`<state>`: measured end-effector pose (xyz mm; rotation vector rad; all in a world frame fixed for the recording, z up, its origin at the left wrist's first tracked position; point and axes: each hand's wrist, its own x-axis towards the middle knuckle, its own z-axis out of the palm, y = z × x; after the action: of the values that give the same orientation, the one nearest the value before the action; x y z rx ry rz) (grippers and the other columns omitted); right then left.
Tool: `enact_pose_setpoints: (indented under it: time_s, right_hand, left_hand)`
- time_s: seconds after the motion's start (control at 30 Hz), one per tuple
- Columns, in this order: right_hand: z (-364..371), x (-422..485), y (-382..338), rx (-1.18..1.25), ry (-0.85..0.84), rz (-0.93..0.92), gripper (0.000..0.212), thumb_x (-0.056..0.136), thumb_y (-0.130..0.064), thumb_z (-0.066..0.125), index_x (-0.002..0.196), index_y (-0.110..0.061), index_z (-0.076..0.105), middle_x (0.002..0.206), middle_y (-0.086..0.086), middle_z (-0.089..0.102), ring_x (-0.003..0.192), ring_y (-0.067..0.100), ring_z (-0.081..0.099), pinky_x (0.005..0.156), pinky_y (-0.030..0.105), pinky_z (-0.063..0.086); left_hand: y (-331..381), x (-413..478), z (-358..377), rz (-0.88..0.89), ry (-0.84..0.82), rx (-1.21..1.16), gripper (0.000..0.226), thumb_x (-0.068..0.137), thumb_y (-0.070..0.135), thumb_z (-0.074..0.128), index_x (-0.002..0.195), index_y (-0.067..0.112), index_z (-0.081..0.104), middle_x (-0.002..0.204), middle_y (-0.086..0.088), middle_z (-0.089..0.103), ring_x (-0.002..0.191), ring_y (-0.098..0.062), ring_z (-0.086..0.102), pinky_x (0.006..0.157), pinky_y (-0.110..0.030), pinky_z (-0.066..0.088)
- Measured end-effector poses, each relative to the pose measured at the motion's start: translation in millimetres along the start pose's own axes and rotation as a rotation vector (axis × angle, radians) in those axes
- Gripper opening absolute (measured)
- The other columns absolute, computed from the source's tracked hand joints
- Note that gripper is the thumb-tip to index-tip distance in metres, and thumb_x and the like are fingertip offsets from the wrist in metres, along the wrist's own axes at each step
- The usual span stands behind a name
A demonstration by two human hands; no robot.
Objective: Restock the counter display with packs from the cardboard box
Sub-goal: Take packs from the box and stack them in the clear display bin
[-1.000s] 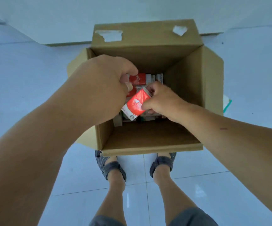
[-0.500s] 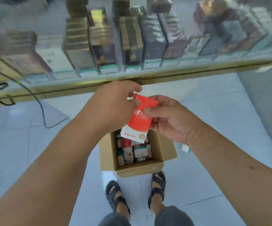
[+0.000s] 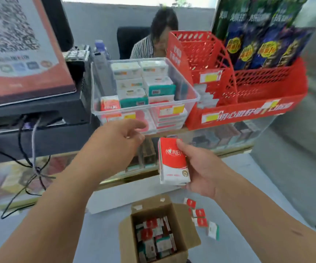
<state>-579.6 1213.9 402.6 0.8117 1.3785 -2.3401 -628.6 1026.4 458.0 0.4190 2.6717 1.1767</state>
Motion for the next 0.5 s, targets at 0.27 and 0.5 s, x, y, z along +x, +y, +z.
enact_pose_setpoints:
  time_s: [0.27,0.5]
  right_hand:
    - [13,-6,-62,-0.297,-0.323,-0.064,0.046,0.076,-0.015,0.072,0.122,-0.019,0.065,0.105,0.011,0.074,0.086,0.023,0.072,0.067,0.034,0.057]
    - [20,10,-128,-0.755,-0.314,-0.312,0.046,0.065,-0.030,0.081,0.108,-0.023,0.065,0.094,-0.001,0.076,0.089,0.019,0.074,0.080,0.040,0.061]
  left_hand:
    - [32,22,-11,-0.081,-0.004,-0.039,0.026,0.095,0.038,0.057,0.120,0.041,0.062,0.108,0.017,0.065,0.095,-0.009,0.065,0.083,-0.035,0.057]
    - [59,50,-15,-0.280,-0.030,-0.477,0.027,0.090,0.017,0.067,0.116,0.025,0.067,0.105,-0.005,0.070,0.088,-0.021,0.074,0.073,-0.039,0.061]
